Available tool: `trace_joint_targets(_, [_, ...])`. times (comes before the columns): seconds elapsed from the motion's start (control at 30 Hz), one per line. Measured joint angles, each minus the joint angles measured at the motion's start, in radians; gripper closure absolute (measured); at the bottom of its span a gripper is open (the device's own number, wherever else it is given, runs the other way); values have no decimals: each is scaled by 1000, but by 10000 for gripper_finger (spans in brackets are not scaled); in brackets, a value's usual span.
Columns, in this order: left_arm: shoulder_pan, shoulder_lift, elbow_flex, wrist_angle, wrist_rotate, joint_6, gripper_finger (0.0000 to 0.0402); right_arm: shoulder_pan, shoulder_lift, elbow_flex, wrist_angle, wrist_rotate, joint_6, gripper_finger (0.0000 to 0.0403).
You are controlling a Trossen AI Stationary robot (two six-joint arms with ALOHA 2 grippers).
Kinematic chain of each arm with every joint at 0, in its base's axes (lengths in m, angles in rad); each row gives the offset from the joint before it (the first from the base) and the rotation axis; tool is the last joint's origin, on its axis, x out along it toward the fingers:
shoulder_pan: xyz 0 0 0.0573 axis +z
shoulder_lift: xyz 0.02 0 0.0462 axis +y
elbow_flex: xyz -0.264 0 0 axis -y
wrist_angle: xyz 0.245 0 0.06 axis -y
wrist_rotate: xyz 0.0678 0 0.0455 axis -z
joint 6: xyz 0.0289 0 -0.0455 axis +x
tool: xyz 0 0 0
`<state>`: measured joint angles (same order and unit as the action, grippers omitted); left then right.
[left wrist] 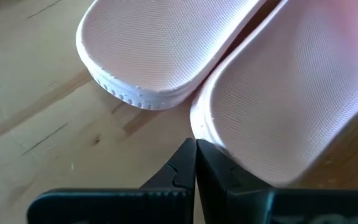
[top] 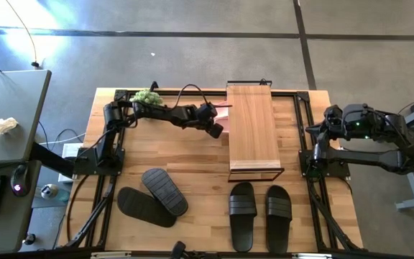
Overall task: Pick and place slides into the shelf
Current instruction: Adjust the pink slippers under the shelf
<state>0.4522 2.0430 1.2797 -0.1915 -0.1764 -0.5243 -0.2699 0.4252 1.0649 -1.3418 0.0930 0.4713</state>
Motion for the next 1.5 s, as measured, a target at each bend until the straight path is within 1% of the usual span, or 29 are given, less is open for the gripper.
trace_joint_targets(0.2, [0,0,0,0,3,-8,401,0,0,0,0,40,-5,373])
trace_joint_targets(0.33, [0,0,4,7,33,-4,401,0,0,0,0,84,-8,373])
trace_joint_targets(0.5, [-1,0,65,-26,53,69,401,0,0,0,0,108,-27,373])
trace_joint_targets(0.63, [13,0,109,-69,53,98,401,0,0,0,0,109,-35,373])
trace_joint_targets(0.77, [43,0,121,-146,49,78,401,0,0,0,-1,107,-35,373])
trace_joint_targets(0.93, [52,-16,121,-231,47,66,401,0,0,0,-2,98,-35,373])
trace_joint_targets(1.03, [61,-39,121,-285,21,40,401,0,0,0,-2,98,-32,373])
trace_joint_targets(1.2, [124,-56,121,-306,5,-39,401,0,0,0,15,98,-22,373])
trace_joint_targets(1.27, [154,-56,121,-310,37,-64,401,0,0,0,26,98,0,373])
trace_joint_targets(1.37, [190,-37,121,-307,128,-63,401,0,0,0,30,98,25,373])
trace_joint_targets(1.5, [204,-8,121,-309,205,-56,401,0,0,0,30,116,50,373])
